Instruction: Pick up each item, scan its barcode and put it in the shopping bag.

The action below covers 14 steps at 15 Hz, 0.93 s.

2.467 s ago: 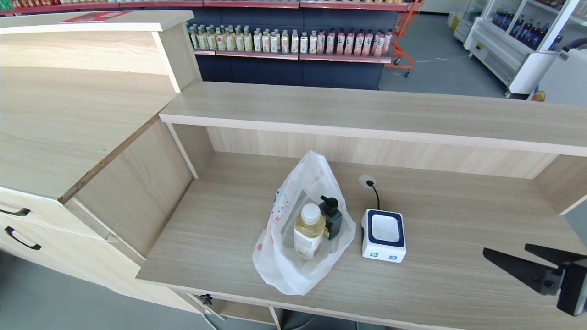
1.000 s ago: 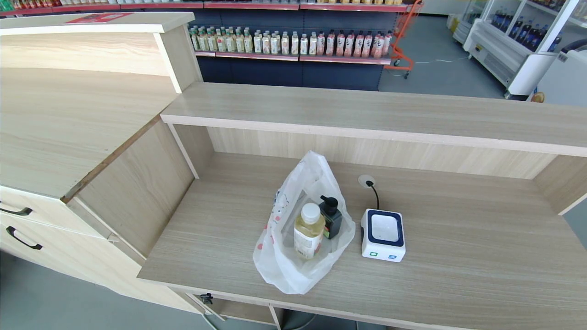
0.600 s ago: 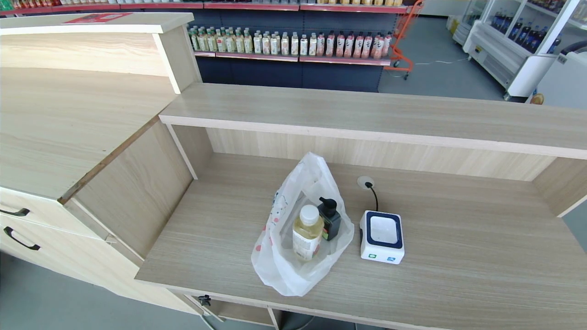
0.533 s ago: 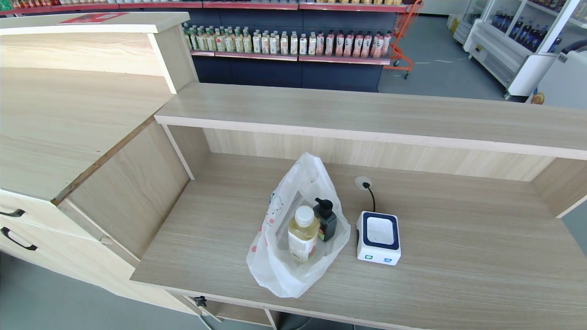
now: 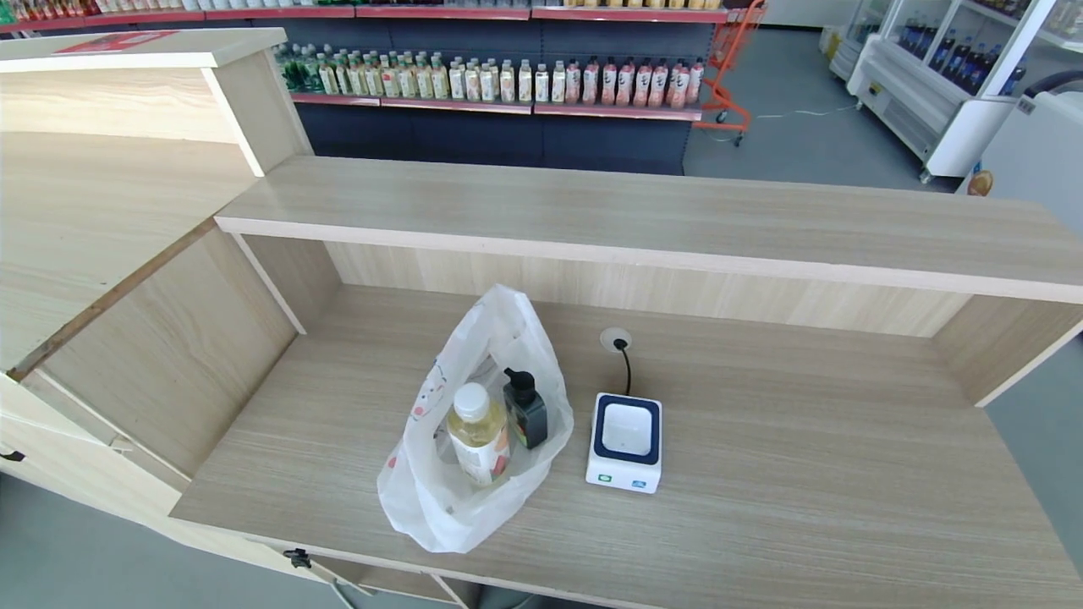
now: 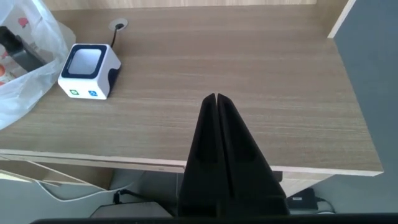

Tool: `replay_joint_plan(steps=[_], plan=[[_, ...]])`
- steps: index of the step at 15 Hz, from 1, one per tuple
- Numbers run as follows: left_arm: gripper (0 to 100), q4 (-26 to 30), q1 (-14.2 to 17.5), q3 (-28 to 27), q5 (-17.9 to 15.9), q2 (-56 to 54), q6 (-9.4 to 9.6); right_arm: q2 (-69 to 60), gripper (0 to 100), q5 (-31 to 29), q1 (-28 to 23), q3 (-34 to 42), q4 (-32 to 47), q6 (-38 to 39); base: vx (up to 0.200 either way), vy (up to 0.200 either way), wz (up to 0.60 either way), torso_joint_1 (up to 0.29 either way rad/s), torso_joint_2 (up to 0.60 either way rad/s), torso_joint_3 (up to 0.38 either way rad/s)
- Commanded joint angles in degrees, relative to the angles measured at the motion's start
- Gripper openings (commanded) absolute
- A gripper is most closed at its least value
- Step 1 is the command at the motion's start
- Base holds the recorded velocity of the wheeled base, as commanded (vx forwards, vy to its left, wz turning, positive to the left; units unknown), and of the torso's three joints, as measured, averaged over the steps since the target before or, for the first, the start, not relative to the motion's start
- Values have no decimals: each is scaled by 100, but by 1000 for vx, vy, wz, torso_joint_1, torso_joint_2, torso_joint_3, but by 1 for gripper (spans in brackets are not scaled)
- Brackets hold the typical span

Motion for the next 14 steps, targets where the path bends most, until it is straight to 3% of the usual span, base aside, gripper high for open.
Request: replay_joint_plan(steps=[1, 3, 14], plan=[[100, -4, -2, 1, 1, 28, 0, 21, 0, -3, -13, 1, 0, -7, 200, 0, 0, -7, 2, 2], [100, -4, -2, 1, 1, -16, -9, 21, 0, -3, -13, 1, 0, -7, 200, 0, 0, 2, 5, 5], [100, -4, -2, 1, 1, -16, -18, 21, 0, -3, -13, 1, 0, 2, 0, 0, 0, 0, 0, 0]])
